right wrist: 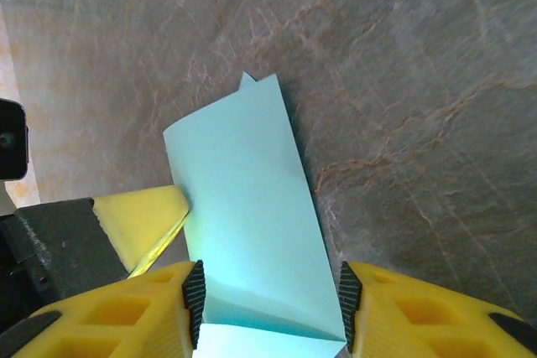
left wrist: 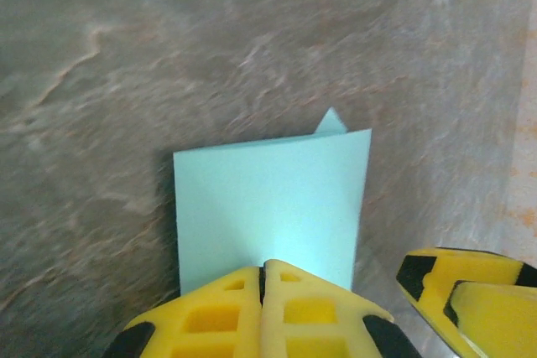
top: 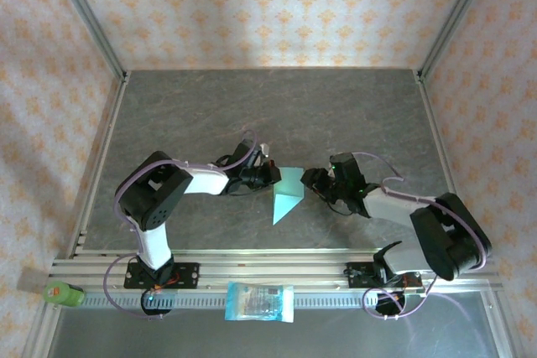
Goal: Fold a paper plane with a square sheet of paper (pick it up from the middle)
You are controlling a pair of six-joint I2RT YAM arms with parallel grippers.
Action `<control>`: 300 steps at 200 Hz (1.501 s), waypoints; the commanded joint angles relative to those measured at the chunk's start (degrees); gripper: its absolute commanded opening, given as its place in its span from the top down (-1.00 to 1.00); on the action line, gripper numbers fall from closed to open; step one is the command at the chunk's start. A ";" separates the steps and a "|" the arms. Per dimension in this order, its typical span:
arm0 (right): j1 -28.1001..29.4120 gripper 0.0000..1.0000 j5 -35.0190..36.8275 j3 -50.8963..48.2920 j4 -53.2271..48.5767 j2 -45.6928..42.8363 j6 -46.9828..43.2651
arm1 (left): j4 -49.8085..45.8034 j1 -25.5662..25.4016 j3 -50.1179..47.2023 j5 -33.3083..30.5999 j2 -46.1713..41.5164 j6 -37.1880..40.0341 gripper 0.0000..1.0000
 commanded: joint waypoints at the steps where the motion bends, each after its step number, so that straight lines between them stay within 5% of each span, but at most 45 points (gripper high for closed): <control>1: -0.27 0.04 -4.70 1.36 0.68 1.69 -1.77 | 2.96 -0.05 -2.49 -0.96 1.28 -0.24 0.95; 170: -0.28 0.07 -6.79 4.13 -3.15 6.36 -2.08 | 6.57 0.69 -6.46 0.01 1.55 -0.52 0.96; 204: -0.25 0.12 -12.16 4.98 -0.08 6.28 -2.27 | 6.50 0.73 -6.23 0.29 1.55 -0.36 0.96; 300: -0.29 0.09 -13.23 11.31 -4.17 10.05 -9.18 | 5.43 0.64 -6.66 -0.11 0.24 0.20 0.96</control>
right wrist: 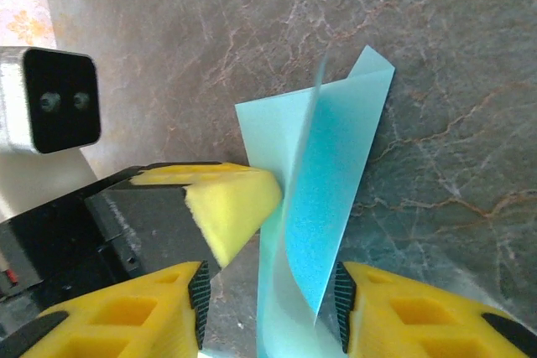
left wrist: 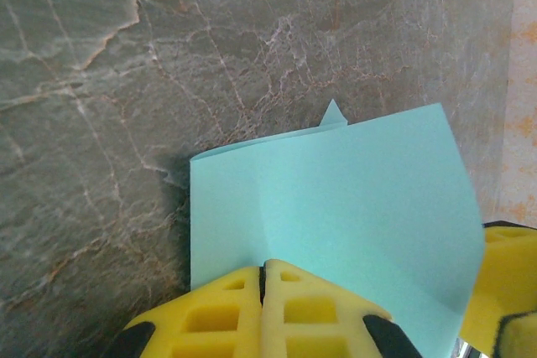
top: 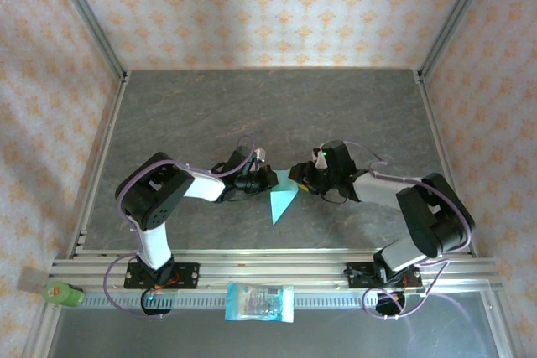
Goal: Fold a paper plane with a square sheet of paper (pick it up from the middle)
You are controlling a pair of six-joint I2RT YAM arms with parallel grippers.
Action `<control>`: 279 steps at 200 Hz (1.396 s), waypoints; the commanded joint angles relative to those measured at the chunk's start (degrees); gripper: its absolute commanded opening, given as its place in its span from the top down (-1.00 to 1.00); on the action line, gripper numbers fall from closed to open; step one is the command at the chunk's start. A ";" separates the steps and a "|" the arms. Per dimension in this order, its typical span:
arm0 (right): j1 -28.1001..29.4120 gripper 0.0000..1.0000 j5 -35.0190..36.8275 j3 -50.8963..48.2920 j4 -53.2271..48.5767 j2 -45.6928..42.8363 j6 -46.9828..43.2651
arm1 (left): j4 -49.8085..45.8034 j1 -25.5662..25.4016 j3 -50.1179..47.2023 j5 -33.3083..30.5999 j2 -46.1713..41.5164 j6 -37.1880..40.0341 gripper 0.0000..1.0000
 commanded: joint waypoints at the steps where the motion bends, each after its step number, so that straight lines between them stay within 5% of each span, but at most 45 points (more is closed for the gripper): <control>1: -0.24 0.09 -1.24 1.90 -1.73 1.24 -3.42 | -3.27 0.46 -1.53 -0.37 0.04 0.39 0.96; 61: -2.60 0.14 -4.89 4.97 -3.95 5.40 -8.51 | -3.49 0.51 -1.69 -0.46 -0.53 0.42 0.96; 119: -5.97 0.62 -10.93 7.17 -3.88 9.82 -12.87 | -3.80 0.48 -1.73 -0.64 -1.12 0.44 0.96; 235: -6.23 0.94 -13.00 8.86 -5.79 12.56 -15.60 | -3.67 0.57 -2.16 -0.38 -4.20 0.36 0.93; 279: -6.22 1.00 -9.67 4.86 -0.54 7.85 -7.93 | -4.99 0.57 -1.71 -2.74 -11.14 1.74 0.53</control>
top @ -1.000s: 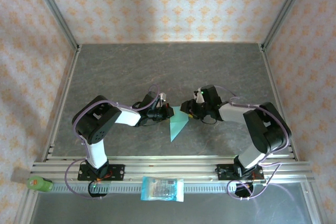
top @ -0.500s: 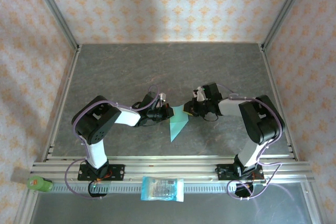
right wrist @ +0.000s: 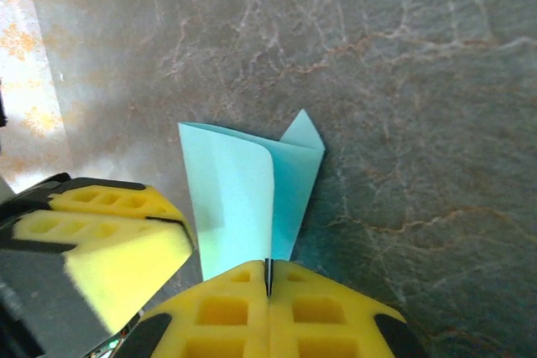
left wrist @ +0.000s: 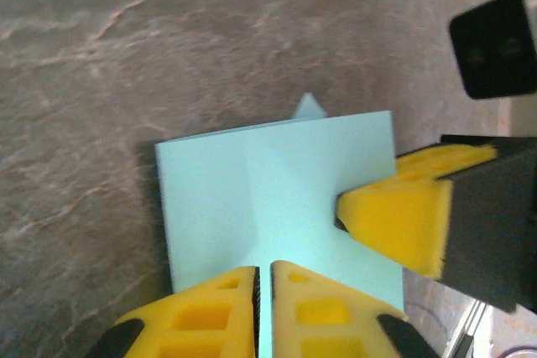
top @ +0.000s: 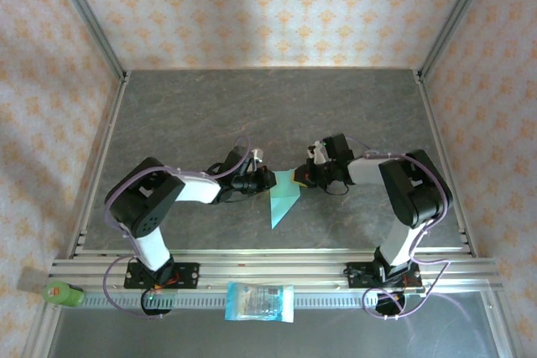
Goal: Fold a paper plane with a square sheet of paper (pick it up from the middle)
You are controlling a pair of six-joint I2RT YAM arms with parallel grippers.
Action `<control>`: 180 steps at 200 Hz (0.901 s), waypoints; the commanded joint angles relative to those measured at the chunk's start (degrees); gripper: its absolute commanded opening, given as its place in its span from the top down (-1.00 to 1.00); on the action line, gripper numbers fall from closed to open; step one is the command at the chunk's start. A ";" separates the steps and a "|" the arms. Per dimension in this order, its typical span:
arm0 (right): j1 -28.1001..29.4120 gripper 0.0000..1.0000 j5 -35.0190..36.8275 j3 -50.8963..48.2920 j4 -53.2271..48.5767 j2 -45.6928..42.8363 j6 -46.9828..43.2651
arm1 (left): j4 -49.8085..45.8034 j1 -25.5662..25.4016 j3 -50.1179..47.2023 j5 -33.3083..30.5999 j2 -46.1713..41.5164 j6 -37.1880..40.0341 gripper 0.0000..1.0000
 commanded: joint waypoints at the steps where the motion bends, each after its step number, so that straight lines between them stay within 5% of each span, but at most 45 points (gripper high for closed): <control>1: -0.23 1.00 2.46 -2.59 4.18 -4.31 5.50 | -1.53 0.55 -0.14 -2.55 -5.34 1.63 0.52; 51: -0.30 1.00 10.28 -10.51 15.67 -9.94 21.14 | -5.83 -2.91 -1.25 -9.65 -14.96 11.21 0.21; 97: -0.23 1.00 13.31 -13.39 20.70 -12.39 28.44 | -8.97 -11.52 -2.63 -20.22 -18.14 18.94 0.04; 180: -0.24 1.00 13.80 -14.19 21.40 -13.28 30.91 | -21.10 -26.89 5.13 -43.01 -8.30 30.01 -0.02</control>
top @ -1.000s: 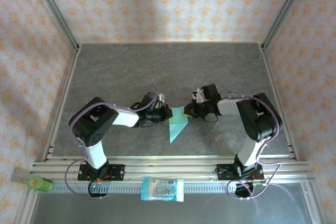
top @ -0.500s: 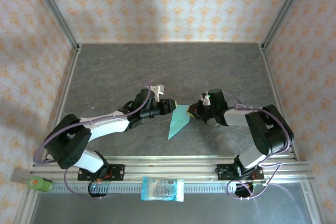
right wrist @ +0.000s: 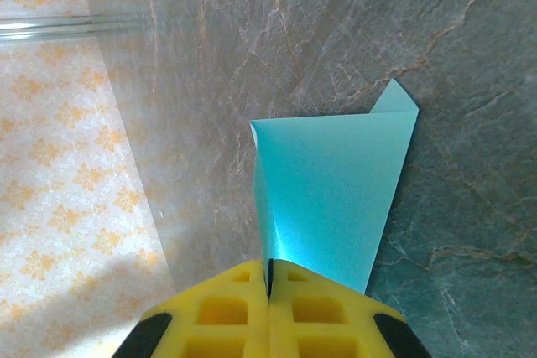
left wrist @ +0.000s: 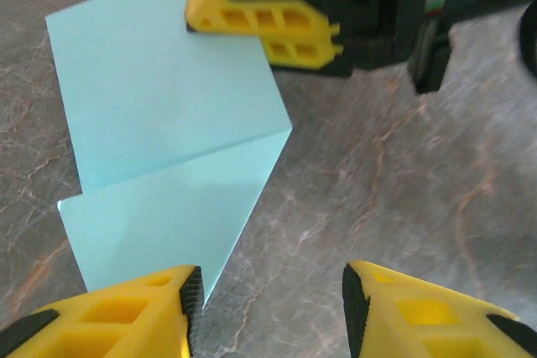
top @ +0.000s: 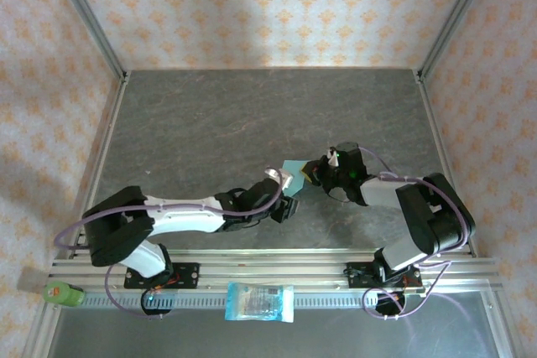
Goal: Fold a paper plane with a square sheet of paper (pick it up from the middle)
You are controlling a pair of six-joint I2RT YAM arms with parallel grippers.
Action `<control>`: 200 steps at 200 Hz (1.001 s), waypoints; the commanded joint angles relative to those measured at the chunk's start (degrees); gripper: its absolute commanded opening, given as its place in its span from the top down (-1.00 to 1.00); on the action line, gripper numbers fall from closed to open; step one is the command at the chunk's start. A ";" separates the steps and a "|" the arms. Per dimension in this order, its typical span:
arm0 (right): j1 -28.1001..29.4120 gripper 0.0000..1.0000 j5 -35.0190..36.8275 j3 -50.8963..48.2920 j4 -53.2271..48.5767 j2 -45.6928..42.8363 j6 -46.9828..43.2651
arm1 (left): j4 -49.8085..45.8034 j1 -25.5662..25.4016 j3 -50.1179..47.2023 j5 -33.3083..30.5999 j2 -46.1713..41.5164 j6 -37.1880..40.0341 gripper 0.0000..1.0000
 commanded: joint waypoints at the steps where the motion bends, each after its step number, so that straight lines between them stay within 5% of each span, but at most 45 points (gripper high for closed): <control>1: -0.23 1.00 1.24 -0.63 1.78 -1.24 1.10 | -5.87 -2.10 3.11 -10.69 2.95 4.07 -0.02; 129: -0.23 1.00 0.71 0.16 1.30 -0.56 0.58 | -15.86 -10.33 11.34 -30.51 14.81 4.99 0.22; 200: -0.26 1.00 0.74 0.69 0.74 -0.37 0.23 | -17.44 -11.01 11.07 -33.44 15.42 4.05 0.30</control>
